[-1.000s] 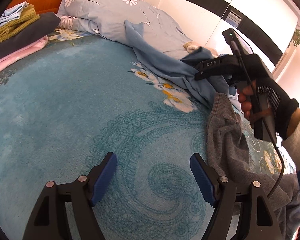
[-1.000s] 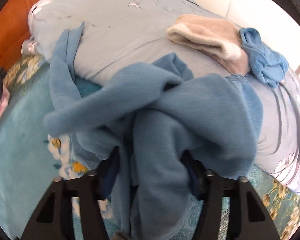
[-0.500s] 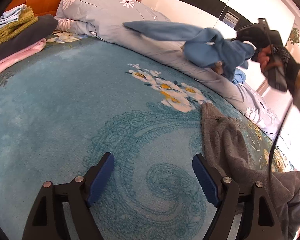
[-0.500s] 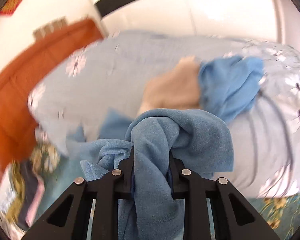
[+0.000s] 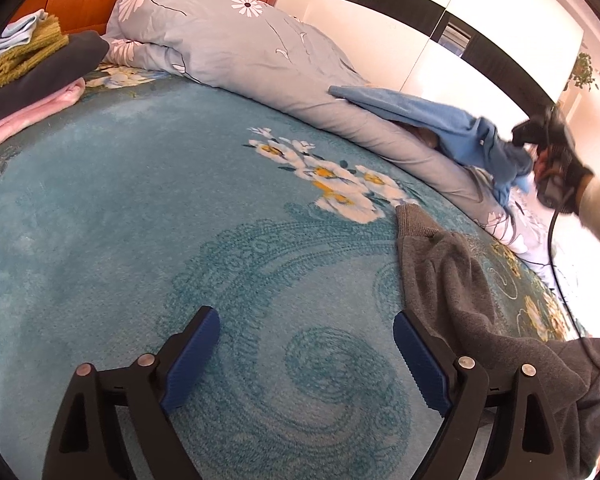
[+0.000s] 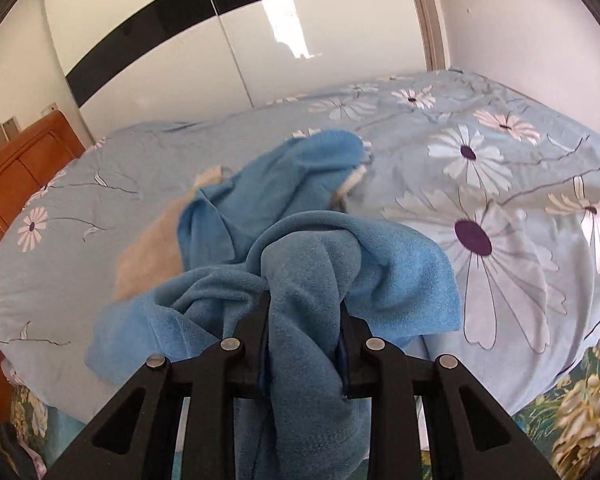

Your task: Fold clothes

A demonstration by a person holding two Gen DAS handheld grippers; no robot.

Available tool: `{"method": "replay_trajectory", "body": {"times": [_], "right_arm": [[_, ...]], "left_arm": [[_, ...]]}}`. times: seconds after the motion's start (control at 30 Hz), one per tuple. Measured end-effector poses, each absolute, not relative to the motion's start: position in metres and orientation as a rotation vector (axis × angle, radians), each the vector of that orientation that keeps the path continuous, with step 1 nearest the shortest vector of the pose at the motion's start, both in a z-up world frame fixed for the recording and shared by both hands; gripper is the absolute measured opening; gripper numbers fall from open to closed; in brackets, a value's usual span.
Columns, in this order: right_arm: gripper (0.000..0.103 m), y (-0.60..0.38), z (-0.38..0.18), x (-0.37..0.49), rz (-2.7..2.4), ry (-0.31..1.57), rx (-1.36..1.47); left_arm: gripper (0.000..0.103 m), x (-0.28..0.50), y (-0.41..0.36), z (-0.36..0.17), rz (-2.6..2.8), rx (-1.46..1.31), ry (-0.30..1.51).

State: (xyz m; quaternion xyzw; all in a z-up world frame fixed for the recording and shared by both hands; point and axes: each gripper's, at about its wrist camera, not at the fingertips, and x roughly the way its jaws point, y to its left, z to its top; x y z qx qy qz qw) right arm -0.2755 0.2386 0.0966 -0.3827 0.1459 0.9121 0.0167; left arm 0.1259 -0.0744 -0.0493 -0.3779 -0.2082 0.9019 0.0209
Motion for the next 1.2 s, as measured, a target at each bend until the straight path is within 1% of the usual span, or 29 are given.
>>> {"method": "replay_trajectory", "body": {"times": [0.07,0.1,0.13,0.2,0.23,0.27,0.3,0.33,0.6,0.67,0.77,0.83,0.9,1.03,1.1,1.13,1.17,1.2], "right_arm": [[0.033,0.238,0.08,-0.267,2.839,0.433,-1.203],[0.036,0.237,0.077,-0.265,2.85,0.414,-1.204],[0.044,0.236,0.077,-0.264,2.863,0.391,-1.205],[0.056,0.235,0.08,-0.254,2.913,0.354,-1.195],[0.061,0.234,0.082,-0.248,2.939,0.336,-1.189],[0.063,0.234,0.084,-0.243,2.965,0.318,-1.182],[0.07,0.235,0.089,-0.234,2.998,0.312,-1.175],[0.072,0.237,0.094,-0.225,3.033,0.31,-1.168],[0.072,0.294,0.149,-0.119,3.199,0.382,-1.165],[0.072,0.316,0.162,-0.081,3.233,0.346,-1.122],[0.072,0.352,0.173,-0.02,3.247,0.238,-1.058],[0.077,0.378,0.167,0.018,3.227,0.185,-1.082],[0.08,0.401,0.153,0.05,3.186,0.143,-1.159],[0.08,0.431,0.116,0.1,3.052,0.055,-1.303],[0.08,0.436,0.099,0.12,3.038,0.11,-1.367],[0.08,0.436,0.094,0.129,3.052,0.147,-1.384],[0.08,0.433,0.092,0.132,3.071,0.155,-1.389],[0.08,0.429,0.09,0.134,3.092,0.154,-1.39]], "left_arm": [[0.091,0.126,-0.075,-0.049,2.794,-1.164,-0.654],[0.091,0.127,-0.075,-0.05,2.793,-1.162,-0.656],[0.091,0.127,-0.075,-0.05,2.793,-1.161,-0.656],[0.091,0.127,-0.075,-0.05,2.791,-1.159,-0.661],[0.091,0.127,-0.075,-0.05,2.79,-1.157,-0.664],[0.091,0.127,-0.076,-0.05,2.788,-1.156,-0.667],[0.091,0.127,-0.076,-0.05,2.786,-1.154,-0.671],[0.091,0.127,-0.077,-0.05,2.784,-1.153,-0.674],[0.092,0.124,-0.073,-0.048,2.778,-1.196,-0.644],[0.092,0.122,-0.067,-0.045,2.767,-1.227,-0.616],[0.092,0.119,-0.057,-0.043,2.672,-1.236,-0.679],[0.092,0.113,-0.047,-0.042,2.591,-1.245,-0.735],[0.092,0.105,-0.031,-0.04,2.52,-1.255,-0.75],[0.091,0.091,0.003,-0.04,2.427,-1.301,-0.755],[0.091,0.09,0.015,-0.038,2.414,-1.314,-0.756],[0.089,0.09,0.02,-0.038,2.407,-1.321,-0.757],[0.082,0.09,0.026,-0.037,2.4,-1.327,-0.758],[0.078,0.089,0.032,-0.036,2.398,-1.339,-0.749]]}}
